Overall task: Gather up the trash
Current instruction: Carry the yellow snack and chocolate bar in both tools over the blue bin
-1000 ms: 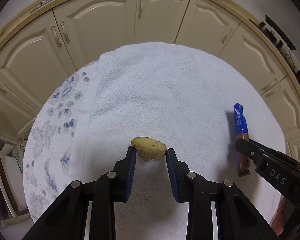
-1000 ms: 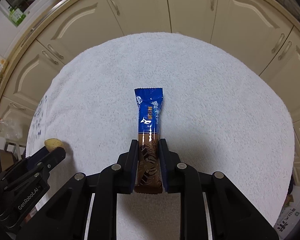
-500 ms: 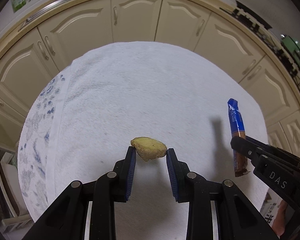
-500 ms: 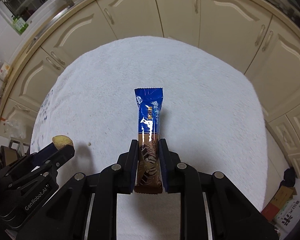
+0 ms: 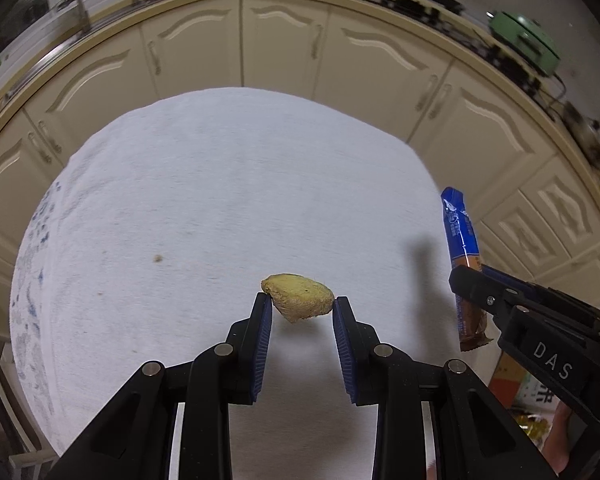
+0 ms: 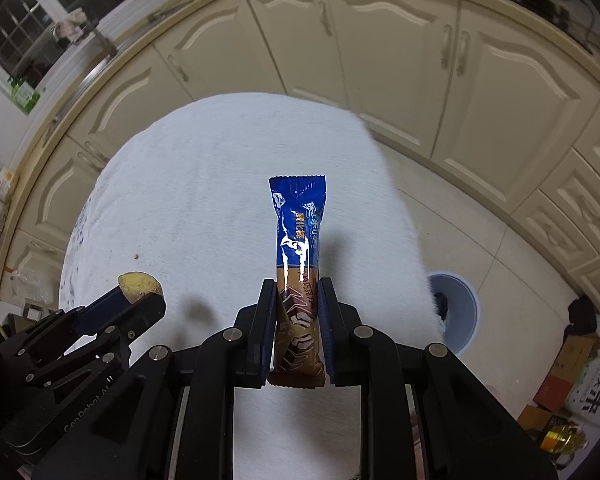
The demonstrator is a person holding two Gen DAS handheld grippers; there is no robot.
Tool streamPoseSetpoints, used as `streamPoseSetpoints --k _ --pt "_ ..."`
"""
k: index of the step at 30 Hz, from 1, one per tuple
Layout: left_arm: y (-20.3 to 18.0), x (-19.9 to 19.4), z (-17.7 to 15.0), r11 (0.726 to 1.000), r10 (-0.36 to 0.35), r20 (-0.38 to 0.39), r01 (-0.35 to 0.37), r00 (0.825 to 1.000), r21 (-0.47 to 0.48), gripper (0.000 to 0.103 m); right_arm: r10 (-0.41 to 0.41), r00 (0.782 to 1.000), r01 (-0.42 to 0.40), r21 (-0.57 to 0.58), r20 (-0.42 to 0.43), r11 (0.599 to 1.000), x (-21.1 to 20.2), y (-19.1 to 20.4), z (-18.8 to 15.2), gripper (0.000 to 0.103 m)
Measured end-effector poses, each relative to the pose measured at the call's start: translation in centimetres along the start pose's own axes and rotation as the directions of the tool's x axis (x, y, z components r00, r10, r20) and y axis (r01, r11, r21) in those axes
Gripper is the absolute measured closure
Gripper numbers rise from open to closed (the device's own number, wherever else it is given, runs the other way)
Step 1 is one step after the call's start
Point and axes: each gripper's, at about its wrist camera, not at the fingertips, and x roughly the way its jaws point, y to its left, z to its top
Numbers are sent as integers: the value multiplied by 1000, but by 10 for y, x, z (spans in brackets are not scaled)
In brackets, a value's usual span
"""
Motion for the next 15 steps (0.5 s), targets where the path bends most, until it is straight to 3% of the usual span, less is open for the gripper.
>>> streamPoseSetpoints --k 7,15 --pt "-70 3 -12 992 -40 -8 40 999 119 76 -42 998 37 107 41 994 -31 -68 -22 83" --pt "-147 23 -22 962 -91 -52 102 994 252 76 -100 993 83 231 63 969 -57 -143 -48 83"
